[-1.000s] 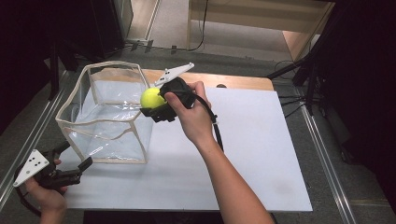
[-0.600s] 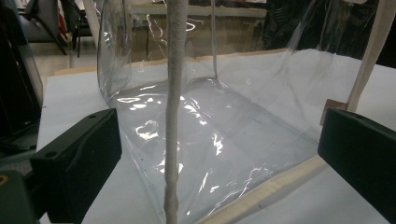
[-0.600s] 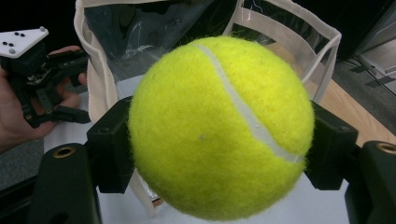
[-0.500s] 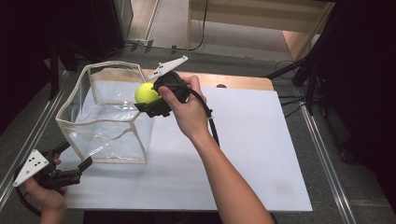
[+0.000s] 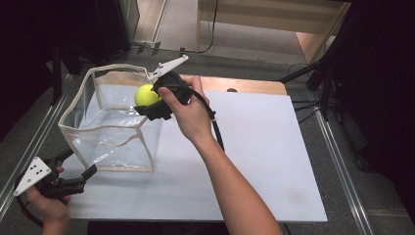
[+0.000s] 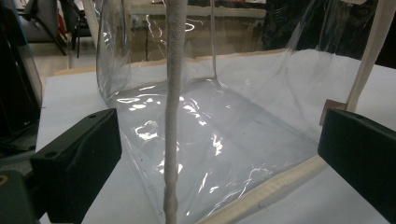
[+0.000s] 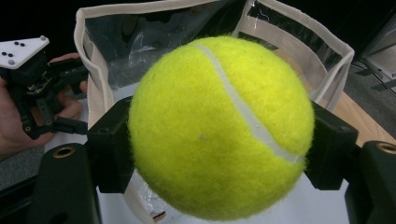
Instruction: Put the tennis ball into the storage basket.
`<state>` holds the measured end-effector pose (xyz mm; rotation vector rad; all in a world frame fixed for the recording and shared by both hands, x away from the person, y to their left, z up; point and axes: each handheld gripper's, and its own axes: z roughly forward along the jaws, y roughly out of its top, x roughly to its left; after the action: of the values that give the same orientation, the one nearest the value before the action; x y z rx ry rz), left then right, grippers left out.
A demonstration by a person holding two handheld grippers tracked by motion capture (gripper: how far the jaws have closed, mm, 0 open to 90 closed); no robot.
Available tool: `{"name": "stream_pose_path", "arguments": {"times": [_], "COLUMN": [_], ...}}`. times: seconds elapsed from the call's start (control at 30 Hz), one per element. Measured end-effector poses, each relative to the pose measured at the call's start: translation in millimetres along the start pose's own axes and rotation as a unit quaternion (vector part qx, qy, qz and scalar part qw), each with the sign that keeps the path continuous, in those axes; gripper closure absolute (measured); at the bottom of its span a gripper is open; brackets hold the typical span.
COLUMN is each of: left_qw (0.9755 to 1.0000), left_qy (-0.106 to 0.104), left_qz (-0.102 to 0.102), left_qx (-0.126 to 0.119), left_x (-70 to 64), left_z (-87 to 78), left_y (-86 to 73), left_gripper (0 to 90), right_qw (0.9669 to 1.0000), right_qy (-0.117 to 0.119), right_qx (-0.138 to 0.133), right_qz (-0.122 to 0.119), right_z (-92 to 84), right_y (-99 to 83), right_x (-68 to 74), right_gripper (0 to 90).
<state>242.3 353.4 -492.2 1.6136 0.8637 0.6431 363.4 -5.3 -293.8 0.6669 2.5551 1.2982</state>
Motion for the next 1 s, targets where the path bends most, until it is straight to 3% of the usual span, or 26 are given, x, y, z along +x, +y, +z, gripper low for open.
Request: {"name": "stream_pose_path", "arguments": {"times": [1.0], "left_qw": [1.0], "left_qy": [-0.001], "left_qz": [-0.002], "left_qx": [-0.001], "left_x": [-0.5], "left_z": [0.0], "left_y": [0.0], "left_gripper": [0.0], "right_qw": [0.9998], "right_qy": [0.014], "right_qx": [0.015], "right_qz": [-0.004], "right_z": [31.1], "right_y": [10.1], "right_x": [0.2], "right_gripper": [23.5]}}
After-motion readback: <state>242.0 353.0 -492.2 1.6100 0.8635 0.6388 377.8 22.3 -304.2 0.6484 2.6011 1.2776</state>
